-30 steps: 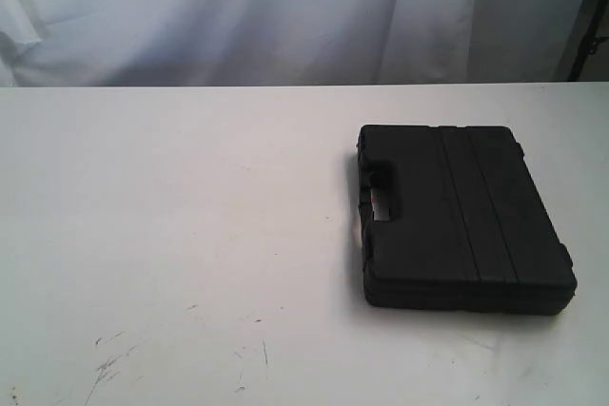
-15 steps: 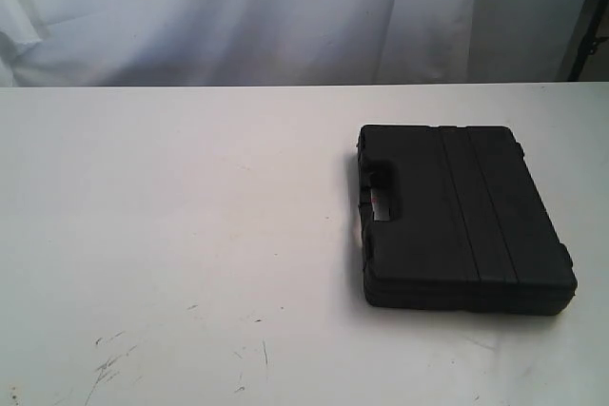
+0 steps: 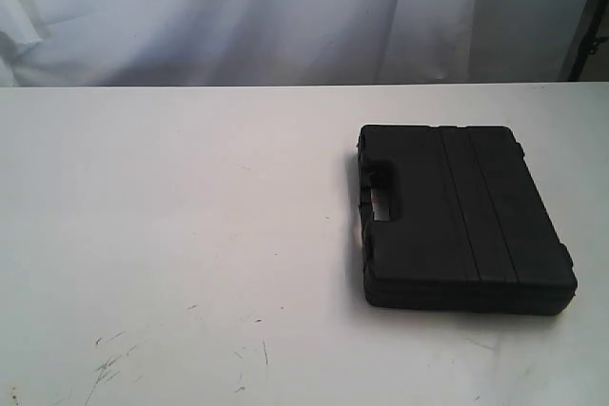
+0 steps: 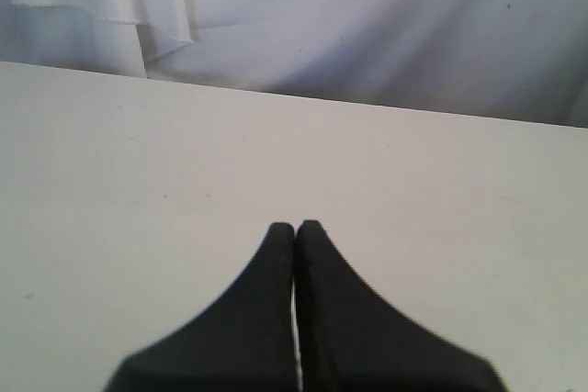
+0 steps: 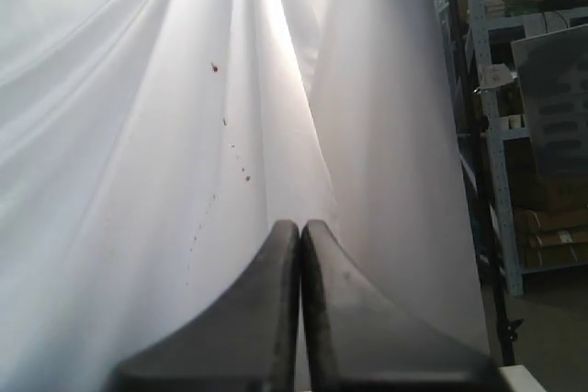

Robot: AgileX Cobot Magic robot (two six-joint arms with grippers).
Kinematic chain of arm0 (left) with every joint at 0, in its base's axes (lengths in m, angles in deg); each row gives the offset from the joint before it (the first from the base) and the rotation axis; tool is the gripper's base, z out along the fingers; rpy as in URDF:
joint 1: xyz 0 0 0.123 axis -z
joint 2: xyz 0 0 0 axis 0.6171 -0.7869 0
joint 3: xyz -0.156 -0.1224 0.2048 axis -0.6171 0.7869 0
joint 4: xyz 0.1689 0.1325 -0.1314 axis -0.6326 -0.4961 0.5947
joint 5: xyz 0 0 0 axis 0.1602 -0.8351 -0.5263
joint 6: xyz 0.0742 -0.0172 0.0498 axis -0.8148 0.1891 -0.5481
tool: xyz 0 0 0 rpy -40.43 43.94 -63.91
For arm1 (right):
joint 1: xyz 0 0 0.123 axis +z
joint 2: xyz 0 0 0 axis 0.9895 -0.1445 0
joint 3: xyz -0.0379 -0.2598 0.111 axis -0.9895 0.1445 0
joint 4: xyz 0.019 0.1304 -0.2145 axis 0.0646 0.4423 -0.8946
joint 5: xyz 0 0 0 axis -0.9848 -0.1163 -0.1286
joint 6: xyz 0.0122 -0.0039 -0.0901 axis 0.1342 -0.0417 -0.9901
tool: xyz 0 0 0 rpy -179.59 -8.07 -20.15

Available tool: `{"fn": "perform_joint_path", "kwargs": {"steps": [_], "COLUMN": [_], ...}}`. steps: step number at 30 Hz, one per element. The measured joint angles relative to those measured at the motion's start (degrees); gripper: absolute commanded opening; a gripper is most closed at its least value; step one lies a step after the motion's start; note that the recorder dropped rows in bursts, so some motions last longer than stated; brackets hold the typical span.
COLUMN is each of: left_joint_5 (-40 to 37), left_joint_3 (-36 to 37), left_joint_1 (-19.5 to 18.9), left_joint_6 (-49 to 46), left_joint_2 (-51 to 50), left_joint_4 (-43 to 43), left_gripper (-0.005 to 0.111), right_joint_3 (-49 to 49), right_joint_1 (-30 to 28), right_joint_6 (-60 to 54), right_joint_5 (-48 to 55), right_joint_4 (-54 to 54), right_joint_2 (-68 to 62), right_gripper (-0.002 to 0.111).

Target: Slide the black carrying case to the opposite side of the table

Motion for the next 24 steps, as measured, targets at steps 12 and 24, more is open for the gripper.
{"fn": "perform_joint_path", "kwargs": {"steps": [12, 24], "left_joint_5": [0.0, 0.0], "left_joint_3": [0.0, 0.0], "left_joint_1": [0.0, 0.0], "left_joint_6": [0.0, 0.0], "left_joint_2": [0.0, 0.0], "left_joint_4": [0.0, 0.0], "left_gripper": [0.0, 0.0], "right_joint_3": [-11.58, -18.89], "right_joint_1": [0.0, 3.22], "right_joint_6": [0.14, 0.14], "right_joint_5": [0.9, 1.58], "right_joint_4": [0.0, 0.0], "right_joint_2": [-19.52, -38.59], "right_gripper": [0.0, 0.0]}}
